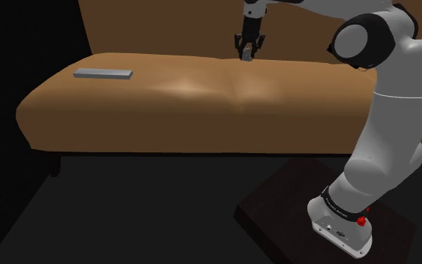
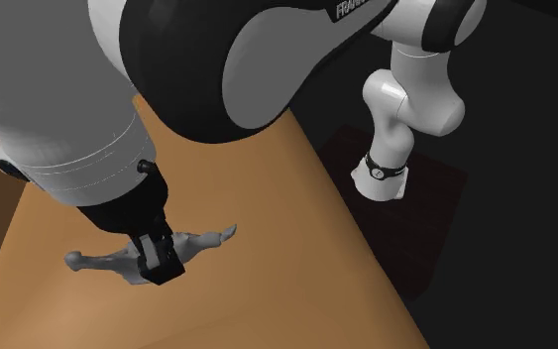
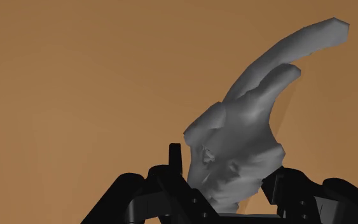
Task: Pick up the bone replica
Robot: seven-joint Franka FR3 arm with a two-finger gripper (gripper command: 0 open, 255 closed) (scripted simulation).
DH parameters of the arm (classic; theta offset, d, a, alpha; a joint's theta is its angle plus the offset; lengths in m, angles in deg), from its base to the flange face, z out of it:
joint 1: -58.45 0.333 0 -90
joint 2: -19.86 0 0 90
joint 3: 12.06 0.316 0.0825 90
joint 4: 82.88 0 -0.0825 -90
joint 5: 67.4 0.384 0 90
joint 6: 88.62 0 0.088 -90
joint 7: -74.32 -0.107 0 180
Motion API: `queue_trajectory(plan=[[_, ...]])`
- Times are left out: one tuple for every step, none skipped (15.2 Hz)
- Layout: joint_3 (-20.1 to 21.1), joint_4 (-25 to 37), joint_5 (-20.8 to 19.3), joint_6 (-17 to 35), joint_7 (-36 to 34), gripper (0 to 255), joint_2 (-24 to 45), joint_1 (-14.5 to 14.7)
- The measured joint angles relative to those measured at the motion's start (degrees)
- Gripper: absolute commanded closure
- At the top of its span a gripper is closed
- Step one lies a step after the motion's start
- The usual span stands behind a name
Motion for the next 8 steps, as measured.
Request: queue_trajectory(plan=[[-0.01, 1.22, 0.01, -0.89, 0.03, 255, 0.32, -0.03], [-0.01, 2.25, 0.02, -1.75, 0.02, 255, 0.51, -0.04], [0.0, 3.7, 0.02, -2.82, -0.03, 255, 0.88, -0.03], [-0.01, 5.35, 0.04, -3.91, 0.04, 255, 1.43, -0.1], [-0.03, 6.28, 0.05, -4.68, 0.08, 255, 1.6, -0.14], [-0.01, 7.87, 0.06, -5.8, 0.0, 255, 2.06, -0.1], [-0.03, 9.23, 0.08, -6.78, 0.1, 255, 2.45, -0.19], [-0.02, 10.28, 0.09, -7.49, 0.06, 255, 2.79, -0.18]])
